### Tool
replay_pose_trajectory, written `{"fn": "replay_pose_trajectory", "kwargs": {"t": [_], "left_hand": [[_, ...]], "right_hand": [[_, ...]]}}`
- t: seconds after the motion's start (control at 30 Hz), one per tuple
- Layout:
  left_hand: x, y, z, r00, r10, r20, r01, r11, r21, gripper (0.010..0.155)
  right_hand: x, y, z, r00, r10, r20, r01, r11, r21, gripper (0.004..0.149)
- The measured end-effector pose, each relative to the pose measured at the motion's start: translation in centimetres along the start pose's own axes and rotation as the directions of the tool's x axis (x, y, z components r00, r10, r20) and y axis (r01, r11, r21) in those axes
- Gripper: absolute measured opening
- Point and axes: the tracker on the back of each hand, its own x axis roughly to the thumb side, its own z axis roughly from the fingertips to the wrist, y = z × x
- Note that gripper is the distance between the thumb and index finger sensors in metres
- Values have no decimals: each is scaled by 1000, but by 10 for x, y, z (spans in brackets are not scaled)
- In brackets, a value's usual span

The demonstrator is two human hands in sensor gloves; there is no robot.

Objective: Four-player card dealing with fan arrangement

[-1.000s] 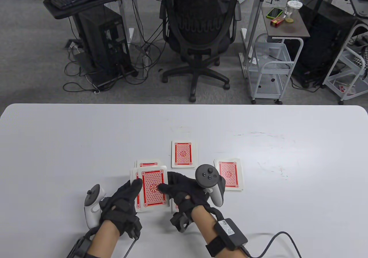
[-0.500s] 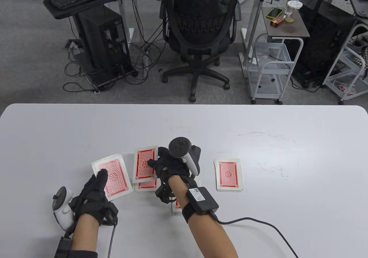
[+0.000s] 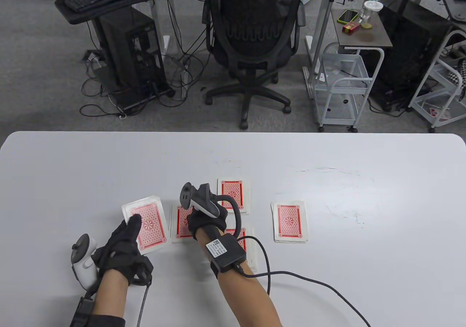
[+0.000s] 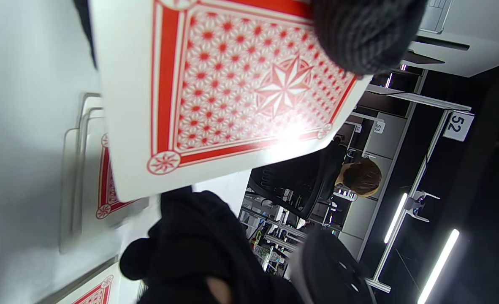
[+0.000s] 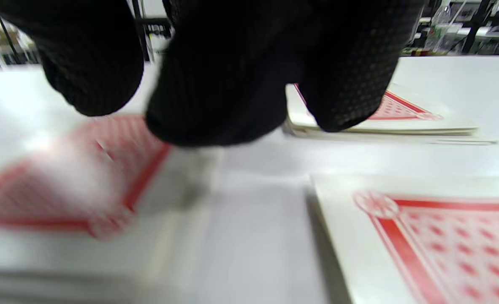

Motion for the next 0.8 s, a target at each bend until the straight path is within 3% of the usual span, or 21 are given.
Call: {"fn": "replay_pose_trajectory", "kwargs": {"t": [0.1, 0.2, 0.37, 0.43, 0.5, 0.63, 0.7, 0.8], "left_hand": [[-1, -2, 0, 1000, 5, -3, -5, 1000, -5, 46], [-1, -7, 1, 1000, 15, 1, -15, 1000, -22, 46], [-4, -24, 4, 1000, 25, -7, -25, 994, -103, 45], [-6, -32, 6, 1000, 24, -11, -25, 990, -136, 45], [-8, -40, 9, 1000, 23, -10, -25, 987, -158, 45], [-8, -45, 12, 999, -34, 10, 35, 987, -154, 45], [-9, -47, 13, 1000, -18, 2, 18, 986, -167, 45], [-10, -49, 13, 1000, 2, -4, -2, 982, -188, 46]], "right_hand": [[-7, -18, 12, 983, -168, 70, 170, 985, -19, 59], [-14, -32, 29, 926, -334, 176, 341, 940, -10, 56], [-21, -27, 57, 758, -563, 328, 556, 822, 125, 68], [-23, -22, 65, 729, -602, 327, 594, 793, 136, 73], [-27, -17, 70, 728, -614, 306, 616, 781, 103, 64], [-36, -14, 76, 711, -637, 298, 656, 754, 45, 62], [-41, -12, 75, 685, -668, 291, 678, 731, 81, 60], [-51, -9, 72, 599, -757, 261, 748, 646, 154, 56]]}}
